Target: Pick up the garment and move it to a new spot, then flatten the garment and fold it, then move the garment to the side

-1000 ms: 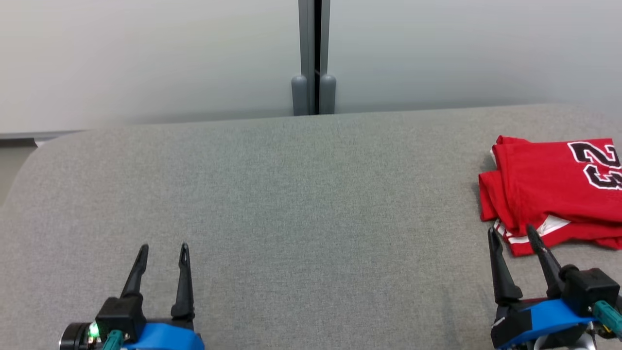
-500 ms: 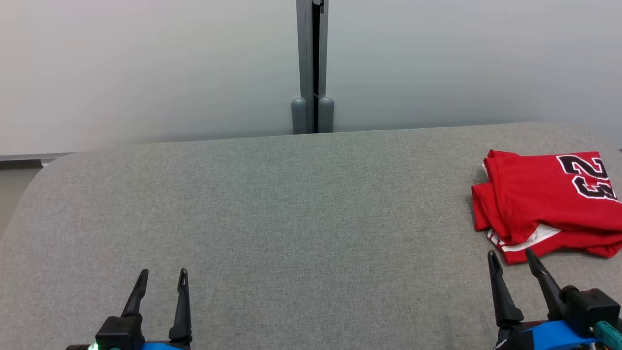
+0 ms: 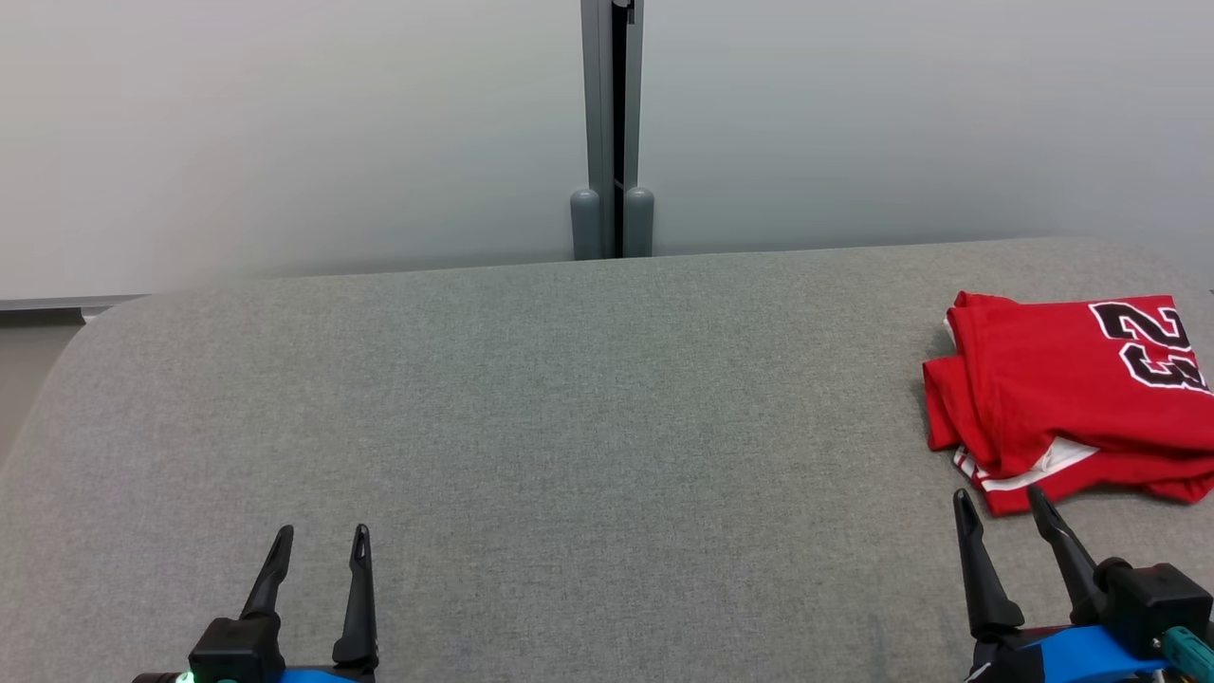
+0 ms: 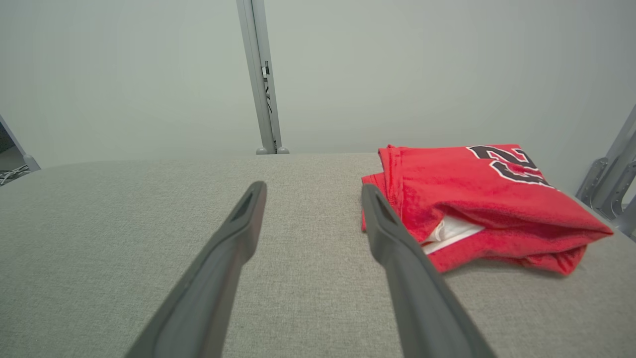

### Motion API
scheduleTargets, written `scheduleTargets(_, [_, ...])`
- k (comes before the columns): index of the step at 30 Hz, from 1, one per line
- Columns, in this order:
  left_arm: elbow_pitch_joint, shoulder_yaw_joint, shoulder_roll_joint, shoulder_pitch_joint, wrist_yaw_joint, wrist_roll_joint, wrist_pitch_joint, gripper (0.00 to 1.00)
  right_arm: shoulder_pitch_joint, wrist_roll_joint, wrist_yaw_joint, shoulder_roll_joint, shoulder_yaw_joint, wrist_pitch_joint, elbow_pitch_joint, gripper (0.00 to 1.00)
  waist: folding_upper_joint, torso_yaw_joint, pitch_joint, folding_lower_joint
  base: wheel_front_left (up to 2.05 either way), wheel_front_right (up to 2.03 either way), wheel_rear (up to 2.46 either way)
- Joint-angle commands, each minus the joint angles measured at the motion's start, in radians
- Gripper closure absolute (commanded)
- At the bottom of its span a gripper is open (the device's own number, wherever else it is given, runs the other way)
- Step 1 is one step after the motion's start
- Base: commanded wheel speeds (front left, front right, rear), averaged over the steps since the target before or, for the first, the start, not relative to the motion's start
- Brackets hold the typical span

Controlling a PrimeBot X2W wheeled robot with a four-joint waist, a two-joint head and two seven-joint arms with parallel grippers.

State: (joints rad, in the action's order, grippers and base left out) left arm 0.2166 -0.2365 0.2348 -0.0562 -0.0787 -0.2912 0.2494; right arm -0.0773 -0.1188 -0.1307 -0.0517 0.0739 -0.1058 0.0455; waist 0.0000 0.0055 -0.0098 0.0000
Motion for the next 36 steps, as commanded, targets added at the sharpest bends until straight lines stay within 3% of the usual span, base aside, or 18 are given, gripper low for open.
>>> scheduleTargets(1, [-0.002,0.000,0.005,0.003,-0.003,-0.004,0.006,0.00,-0.008,-0.009,0.000,0.001,0.003,-0.002,-0.003,0.00,0.0000,0.000,0.001,0.0000,0.00,0.00,0.00])
scheduleTargets(6, [-0.003,-0.004,0.005,0.010,-0.007,-0.003,0.008,0.00,-0.005,-0.009,0.000,0.001,0.007,-0.006,0.002,0.00,0.0000,0.002,0.002,0.0000,0.00,0.00,0.00])
scheduleTargets(7, [-0.002,-0.003,0.000,0.000,-0.003,0.000,0.000,1.00,0.000,-0.005,0.000,0.000,0.006,-0.003,0.002,1.00,0.0000,0.002,0.002,0.0000,0.00,0.00,0.00])
scheduleTargets(10, [0.016,-0.003,-0.010,-0.004,0.000,-0.012,-0.005,1.00,0.002,-0.017,0.000,0.002,0.006,0.001,0.026,1.00,0.0000,0.002,0.003,0.0000,0.00,0.00,0.00])
scheduleTargets(36, [0.020,0.116,-0.066,0.058,0.071,-0.453,-0.124,1.00,0.066,-0.514,0.000,0.001,0.017,0.074,0.081,1.00,0.0000,0.001,0.005,0.0000,0.00,0.00,0.00])
